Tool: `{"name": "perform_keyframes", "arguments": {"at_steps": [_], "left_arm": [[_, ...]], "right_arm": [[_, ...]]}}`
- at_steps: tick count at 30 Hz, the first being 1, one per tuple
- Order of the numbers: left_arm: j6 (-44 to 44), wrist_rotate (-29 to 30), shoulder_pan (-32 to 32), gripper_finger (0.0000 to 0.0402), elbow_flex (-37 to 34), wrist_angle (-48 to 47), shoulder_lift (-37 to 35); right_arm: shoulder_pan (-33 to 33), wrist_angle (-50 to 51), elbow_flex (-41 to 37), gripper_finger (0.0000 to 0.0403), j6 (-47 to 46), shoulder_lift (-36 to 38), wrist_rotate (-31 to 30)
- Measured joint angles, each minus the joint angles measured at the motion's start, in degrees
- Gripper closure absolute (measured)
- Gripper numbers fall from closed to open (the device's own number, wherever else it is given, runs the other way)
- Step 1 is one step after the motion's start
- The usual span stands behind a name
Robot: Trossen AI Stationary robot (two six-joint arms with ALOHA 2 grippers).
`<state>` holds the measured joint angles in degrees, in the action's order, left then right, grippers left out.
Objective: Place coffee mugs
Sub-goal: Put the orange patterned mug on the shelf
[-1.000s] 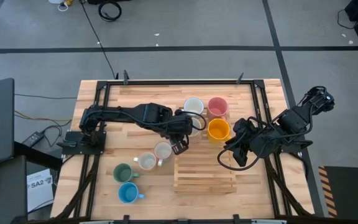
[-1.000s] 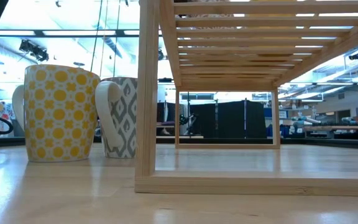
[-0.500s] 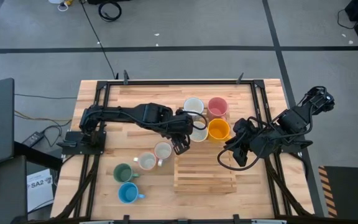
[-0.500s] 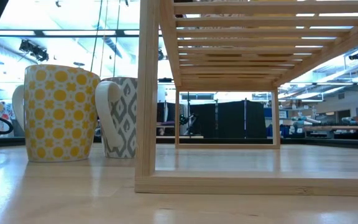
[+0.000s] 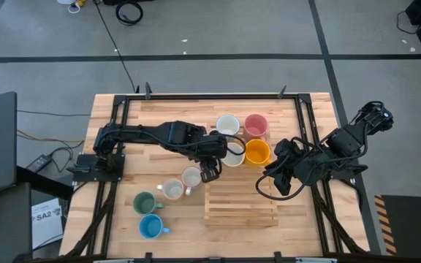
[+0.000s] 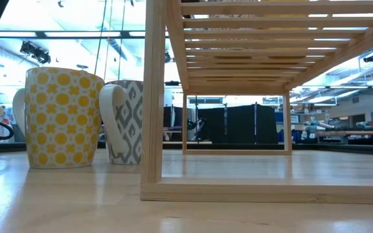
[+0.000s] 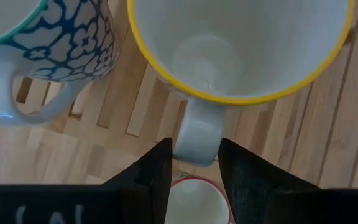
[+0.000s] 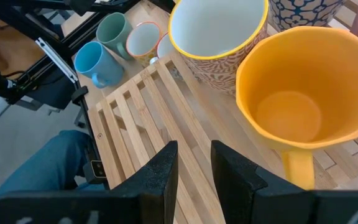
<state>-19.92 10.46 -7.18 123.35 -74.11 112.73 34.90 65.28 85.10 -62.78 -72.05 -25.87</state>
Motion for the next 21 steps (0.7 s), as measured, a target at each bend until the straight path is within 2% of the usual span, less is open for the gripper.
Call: {"name": "perform_keyframes", "arguments": {"at_steps": [6,16,21], "left_arm": [[-0.3,0.0,0.3,0.0271,0.0,0.0,0.0],[-0.5,0.0,0.1,0.0316,0.0,0.0,0.0],[-4.7,0.2,-0.3,0.032,0.0,0.0,0.0]], "right_arm": [[0.0,0.0,0.0,0.0302,0.5,0.0,0.0],[0.0,0.0,0.0,0.0302,1.5,0.0,0.0],[0.0,0.0,0.0,0.0302,1.5,0.0,0.0]]}}
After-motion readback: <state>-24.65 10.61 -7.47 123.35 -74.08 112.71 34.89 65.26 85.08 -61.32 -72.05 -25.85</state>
